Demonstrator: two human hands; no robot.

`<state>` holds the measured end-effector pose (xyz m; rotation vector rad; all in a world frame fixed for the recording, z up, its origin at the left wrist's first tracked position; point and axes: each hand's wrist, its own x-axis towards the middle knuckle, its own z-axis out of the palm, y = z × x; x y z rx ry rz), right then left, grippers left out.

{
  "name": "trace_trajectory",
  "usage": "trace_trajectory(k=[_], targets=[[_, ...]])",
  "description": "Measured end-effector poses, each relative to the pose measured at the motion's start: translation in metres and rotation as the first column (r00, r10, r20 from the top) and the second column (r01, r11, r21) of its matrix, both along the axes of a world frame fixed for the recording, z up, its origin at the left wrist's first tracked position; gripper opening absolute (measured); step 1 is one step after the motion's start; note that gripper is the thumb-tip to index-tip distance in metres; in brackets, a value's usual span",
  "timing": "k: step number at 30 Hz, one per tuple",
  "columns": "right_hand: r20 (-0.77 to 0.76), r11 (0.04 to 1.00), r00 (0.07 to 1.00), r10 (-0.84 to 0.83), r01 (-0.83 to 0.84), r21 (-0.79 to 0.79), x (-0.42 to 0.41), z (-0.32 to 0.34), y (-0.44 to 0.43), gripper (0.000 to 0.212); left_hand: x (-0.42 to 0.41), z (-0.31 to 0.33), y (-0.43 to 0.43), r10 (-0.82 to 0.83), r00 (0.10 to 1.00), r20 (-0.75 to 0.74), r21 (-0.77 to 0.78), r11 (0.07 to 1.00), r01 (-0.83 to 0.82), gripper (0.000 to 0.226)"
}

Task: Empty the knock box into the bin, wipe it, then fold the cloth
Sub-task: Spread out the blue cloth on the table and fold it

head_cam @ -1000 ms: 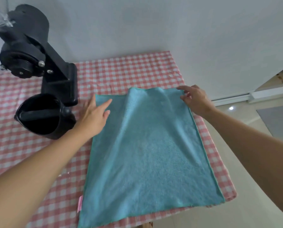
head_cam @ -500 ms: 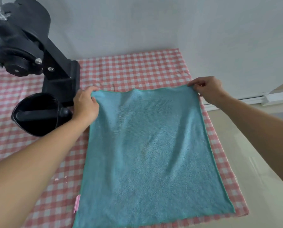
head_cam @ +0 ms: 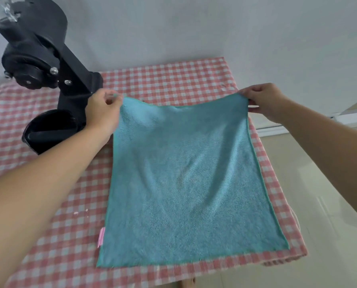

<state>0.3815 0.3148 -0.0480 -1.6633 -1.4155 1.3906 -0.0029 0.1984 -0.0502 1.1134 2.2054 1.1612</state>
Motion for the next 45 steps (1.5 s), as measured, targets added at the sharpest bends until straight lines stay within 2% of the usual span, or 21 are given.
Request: trace_trajectory(k=[3,10,13,17,23,27,31,33,35,38,40,43,45], targets=[[0.02,0.998,0.999,0.037,-0.038,0.042,0.01,0.014,-0.017,0.013,0.001,0.012,-0.015,-0.087,0.994,-0.065,0.021,0.996,0.089,0.032],[0.028,0.989,0.996,0.088,-0.09,0.121,0.049,0.046,-0.092,0.011,-0.006,0.046,-0.091,-0.267,0.931,-0.25,0.084,0.952,0.295,0.015],[0.047,0.987,0.994,0.097,-0.102,0.127,0.065,0.051,-0.139,0.015,-0.016,0.053,-0.141,-0.338,0.903,-0.266,0.089,0.924,0.372,0.008],[0.099,0.983,0.989,0.107,-0.12,0.135,0.078,0.05,-0.207,0.029,-0.021,0.047,-0.211,-0.447,0.846,-0.29,0.091,0.867,0.49,0.014],[0.306,0.966,0.947,0.098,-0.164,0.199,0.09,0.021,-0.302,0.019,-0.018,0.003,-0.297,-0.569,0.713,-0.409,-0.061,0.797,0.601,0.021],[0.435,0.975,0.897,0.08,-0.162,0.154,0.098,-0.008,-0.33,0.006,-0.02,-0.026,-0.322,-0.64,0.583,-0.5,-0.123,0.719,0.684,0.022],[0.645,0.942,0.761,0.063,-0.258,0.213,0.099,-0.033,-0.344,0.012,-0.015,-0.038,-0.327,-0.746,0.43,-0.509,-0.29,0.619,0.73,0.017],[0.688,0.93,0.724,0.045,-0.282,0.236,0.098,-0.04,-0.346,0.012,-0.012,-0.039,-0.327,-0.767,0.398,-0.504,-0.377,0.61,0.698,0.035],[0.691,0.93,0.722,0.036,-0.277,0.241,0.098,-0.041,-0.345,0.011,-0.009,-0.036,-0.323,-0.75,0.434,-0.499,-0.373,0.638,0.674,0.048],[0.637,0.938,0.771,0.021,-0.235,0.254,0.097,-0.038,-0.339,0.032,0.004,-0.026,-0.311,-0.725,0.489,-0.486,-0.336,0.671,0.661,0.068],[0.627,0.934,0.777,0.053,-0.261,0.245,0.092,-0.035,-0.331,0.054,0.019,-0.02,-0.298,-0.721,0.478,-0.501,-0.336,0.672,0.66,0.079],[0.713,0.888,0.672,0.199,-0.431,0.158,0.079,-0.037,-0.314,0.082,0.042,-0.017,-0.276,-0.761,0.403,-0.508,-0.418,0.628,0.656,0.082],[0.775,0.835,0.576,0.259,-0.538,0.12,0.068,-0.04,-0.3,0.088,0.054,-0.021,-0.261,-0.78,0.354,-0.516,-0.467,0.602,0.647,0.085]])
